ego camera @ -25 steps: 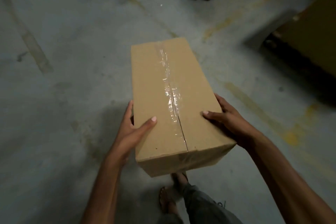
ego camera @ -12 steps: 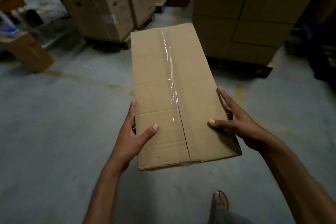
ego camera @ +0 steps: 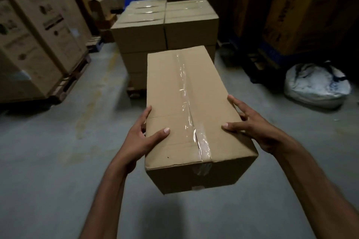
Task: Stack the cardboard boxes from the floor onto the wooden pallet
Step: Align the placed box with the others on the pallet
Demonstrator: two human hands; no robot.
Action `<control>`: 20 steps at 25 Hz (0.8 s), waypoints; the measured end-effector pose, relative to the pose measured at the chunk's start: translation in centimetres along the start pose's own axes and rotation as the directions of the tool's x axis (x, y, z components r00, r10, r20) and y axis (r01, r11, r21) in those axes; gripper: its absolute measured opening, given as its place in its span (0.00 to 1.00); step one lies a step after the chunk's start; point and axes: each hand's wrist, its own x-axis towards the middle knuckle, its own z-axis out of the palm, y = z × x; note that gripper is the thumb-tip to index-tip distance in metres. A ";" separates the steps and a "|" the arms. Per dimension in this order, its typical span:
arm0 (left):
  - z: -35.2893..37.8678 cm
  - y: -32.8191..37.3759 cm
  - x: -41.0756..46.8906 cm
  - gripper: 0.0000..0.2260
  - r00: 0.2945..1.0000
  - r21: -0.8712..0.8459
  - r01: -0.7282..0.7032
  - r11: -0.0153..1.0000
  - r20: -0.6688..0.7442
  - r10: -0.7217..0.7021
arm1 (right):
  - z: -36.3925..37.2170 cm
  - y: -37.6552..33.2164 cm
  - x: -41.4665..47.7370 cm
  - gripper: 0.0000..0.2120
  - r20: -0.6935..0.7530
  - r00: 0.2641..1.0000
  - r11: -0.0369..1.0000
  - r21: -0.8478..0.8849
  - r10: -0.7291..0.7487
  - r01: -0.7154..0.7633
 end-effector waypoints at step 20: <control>23.6 17.1 48.5 0.43 0.874 0.155 -0.088 0.984 0.487 0.001 | -30.7 -4.6 28.4 0.37 -0.450 0.886 0.993 0.088 0.114 -0.083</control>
